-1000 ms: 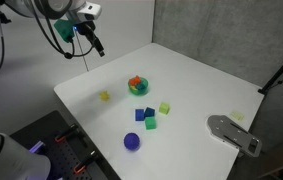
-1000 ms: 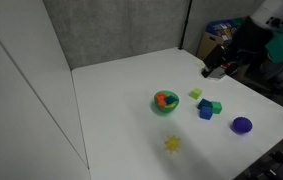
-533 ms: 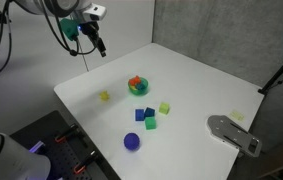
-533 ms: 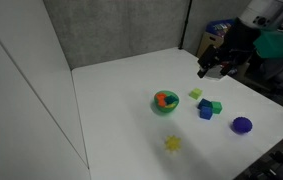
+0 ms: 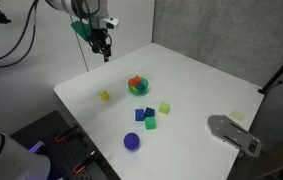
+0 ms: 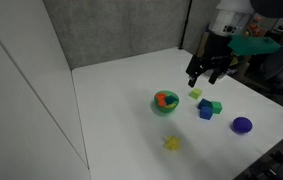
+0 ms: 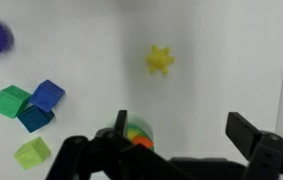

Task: Put the yellow plastic toy in the bowl

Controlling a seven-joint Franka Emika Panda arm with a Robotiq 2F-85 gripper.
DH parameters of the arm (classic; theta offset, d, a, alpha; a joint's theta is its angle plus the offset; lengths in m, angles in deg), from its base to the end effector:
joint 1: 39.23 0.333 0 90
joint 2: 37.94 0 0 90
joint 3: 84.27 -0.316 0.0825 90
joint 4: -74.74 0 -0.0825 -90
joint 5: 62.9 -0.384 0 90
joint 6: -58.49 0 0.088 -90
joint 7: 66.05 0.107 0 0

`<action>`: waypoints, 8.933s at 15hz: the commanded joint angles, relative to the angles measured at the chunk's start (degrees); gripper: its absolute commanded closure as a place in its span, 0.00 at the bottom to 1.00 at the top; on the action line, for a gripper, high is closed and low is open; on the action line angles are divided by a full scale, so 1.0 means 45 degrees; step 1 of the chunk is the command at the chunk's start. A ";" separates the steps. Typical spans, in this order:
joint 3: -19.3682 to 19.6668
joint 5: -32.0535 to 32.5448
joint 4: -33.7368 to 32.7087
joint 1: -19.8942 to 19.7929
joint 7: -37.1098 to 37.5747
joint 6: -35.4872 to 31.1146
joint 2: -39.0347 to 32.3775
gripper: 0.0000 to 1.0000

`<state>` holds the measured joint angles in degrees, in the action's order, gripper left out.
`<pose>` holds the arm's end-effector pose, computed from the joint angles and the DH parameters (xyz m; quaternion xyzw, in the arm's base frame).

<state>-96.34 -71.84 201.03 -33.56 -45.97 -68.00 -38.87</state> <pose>0.5034 0.1664 0.3735 -0.9957 0.0671 0.0267 0.0586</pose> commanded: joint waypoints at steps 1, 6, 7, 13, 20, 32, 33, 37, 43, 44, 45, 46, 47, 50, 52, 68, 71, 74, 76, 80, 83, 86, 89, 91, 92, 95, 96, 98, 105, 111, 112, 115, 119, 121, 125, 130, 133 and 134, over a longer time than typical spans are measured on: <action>0.0351 -0.0532 -0.0784 0.0247 -0.1076 0.0798 -0.1203 0.00; 0.0424 -0.0454 -0.1130 0.0410 -0.1371 0.0633 -0.2787 0.00; 0.0436 -0.0372 -0.1230 0.0475 -0.1312 0.0594 -0.3124 0.00; 0.0476 -0.0338 -0.1976 0.1004 -0.0973 0.0100 -0.5133 0.00; 0.0825 -0.0301 -0.2812 0.1490 -0.0642 -0.0680 -0.7080 0.00; 0.1043 -0.0222 -0.4324 0.2015 -0.0382 -0.0991 -0.9250 0.00; 0.1049 -0.0233 -0.4484 0.2030 -0.0377 -0.0954 -0.9411 0.00; 0.1085 -0.0239 -0.4946 0.2083 -0.0329 -0.0879 -0.9885 0.21; 0.1064 -0.0272 -0.5273 0.2084 -0.0245 -0.0661 -1.0126 0.65; 0.1036 -0.0307 -0.5280 0.2048 -0.0271 -0.0583 -1.0081 0.71; 0.1024 -0.0329 -0.5298 0.2023 -0.0277 -0.0488 -1.0037 0.80; 0.1002 -0.0370 -0.5305 0.1975 -0.0301 -0.0388 -0.9936 0.89; 0.0995 -0.0394 -0.5348 0.1937 -0.0311 -0.0271 -0.9827 0.95; 0.0999 -0.0406 -0.5658 0.1880 -0.0290 0.0138 -0.9582 0.95; 0.1040 -0.0367 -0.5939 0.1884 -0.0250 0.0495 -0.9349 0.95; 0.2743 0.0403 -0.9627 0.1840 0.1907 0.1682 -0.9066 0.95; 0.3050 0.0563 -1.0260 0.1753 0.2371 0.1802 -0.9476 0.95; 0.3256 0.0618 -1.0749 0.1641 0.2684 0.1958 -0.9959 0.95; 0.3363 0.0638 -1.0979 0.1597 0.2841 0.2042 -1.0253 0.95; 0.3454 0.0602 -1.1526 0.1478 0.2937 0.2195 -1.0937 0.95; 0.3445 0.0525 -1.1876 0.1347 0.2903 0.2250 -1.1396 0.95; 0.3444 0.0503 -1.2138 0.1250 0.2887 0.2380 -1.1742 0.95; 0.3419 0.0490 -1.2438 0.1206 0.2875 0.2752 -1.2001 0.64; 0.3399 0.0492 -1.2631 0.1224 0.2881 0.2991 -1.2116 0.54; 0.3386 0.0483 -1.2718 0.1238 0.2900 0.3119 -1.2158 0.47; 0.3257 0.0405 -1.2964 0.1221 0.2796 0.3761 -1.2045 0.23; 0.3222 0.0395 -1.3006 0.1225 0.2776 0.3951 -1.1959 0.16; 0.3208 0.0481 -1.2953 0.1306 0.2750 0.4234 -1.1633 0.00; 0.3262 0.0952 -1.1373 0.1584 0.2166 0.3696 -0.9866 0.00; 0.3251 0.1646 -0.8691 0.1563 0.1571 0.3258 -0.7662 0.00; 0.3234 0.1763 -0.8116 0.1539 0.1502 0.3167 -0.7223 0.00; 0.3174 0.2023 -0.6361 0.1472 0.1304 0.2733 -0.5904 0.00; 0.2976 0.1987 -0.4158 0.1188 0.0601 0.2313 -0.4086 0.00; 0.2883 0.1882 -0.3229 0.0996 0.0183 0.2316 -0.3154 0.00; 0.2839 0.1976 -0.1717 0.0639 0.0286 0.2656 -0.1211 0.00; 0.2749 0.2340 -0.0520 0.0163 0.0817 0.3171 0.1022 0.00; 0.2579 0.2440 -0.0321 -0.0113 0.0703 0.3592 0.1984 0.00; 0.2525 0.2378 -0.0208 -0.0191 0.0499 0.3453 0.2301 0.00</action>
<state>-83.34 -62.15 197.71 -32.68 -43.59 -52.63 -33.61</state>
